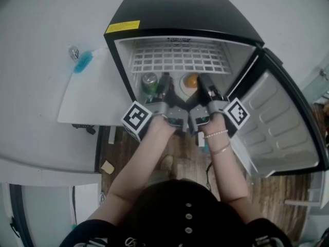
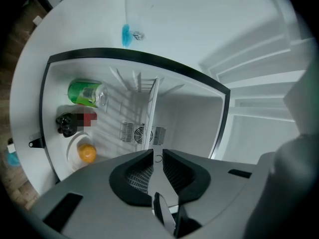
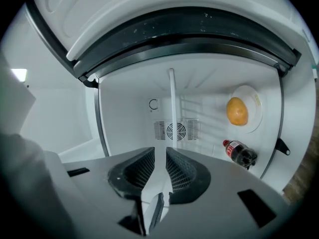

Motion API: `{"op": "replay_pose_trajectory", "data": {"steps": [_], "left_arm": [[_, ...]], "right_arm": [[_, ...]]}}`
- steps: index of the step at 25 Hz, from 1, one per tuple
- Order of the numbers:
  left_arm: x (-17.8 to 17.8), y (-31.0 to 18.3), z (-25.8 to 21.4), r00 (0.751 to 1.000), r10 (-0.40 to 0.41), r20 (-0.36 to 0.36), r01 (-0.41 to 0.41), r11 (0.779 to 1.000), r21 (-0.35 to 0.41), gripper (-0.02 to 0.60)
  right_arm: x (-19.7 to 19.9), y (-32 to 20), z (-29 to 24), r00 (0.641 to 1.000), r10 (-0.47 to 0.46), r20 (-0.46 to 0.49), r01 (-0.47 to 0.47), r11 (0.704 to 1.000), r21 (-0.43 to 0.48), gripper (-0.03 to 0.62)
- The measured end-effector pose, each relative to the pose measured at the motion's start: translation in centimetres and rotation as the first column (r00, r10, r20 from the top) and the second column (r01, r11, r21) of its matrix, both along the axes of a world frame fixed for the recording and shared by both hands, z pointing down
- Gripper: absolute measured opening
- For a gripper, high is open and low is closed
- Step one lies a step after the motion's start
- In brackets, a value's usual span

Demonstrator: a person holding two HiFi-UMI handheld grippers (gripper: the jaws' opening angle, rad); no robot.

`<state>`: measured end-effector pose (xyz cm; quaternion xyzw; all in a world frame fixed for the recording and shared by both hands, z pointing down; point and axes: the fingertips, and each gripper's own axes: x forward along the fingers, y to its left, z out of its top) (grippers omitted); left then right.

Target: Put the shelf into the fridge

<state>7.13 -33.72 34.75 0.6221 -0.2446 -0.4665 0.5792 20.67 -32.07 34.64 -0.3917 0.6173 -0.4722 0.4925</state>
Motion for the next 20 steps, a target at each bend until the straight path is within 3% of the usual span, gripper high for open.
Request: {"op": "replay_pose_trajectory", "data": {"steps": [13,20], "left_arm": [[0.5,1.1,0.3,0.998,0.066,0.024,-0.066,0.998,0.018,0.044],[0.7,2.1,-1.1,0.994,0.100,0.052,-0.106,0.986,0.130,0.044]], "right_arm": [[0.0,2.2,-1.1,0.999,0.022,-0.032,-0.019,0.996,0.093,0.060],[-0.4,3.6,-1.0,0.998,0.024,-0.057,-0.017,0.993,0.117,0.033]]}}
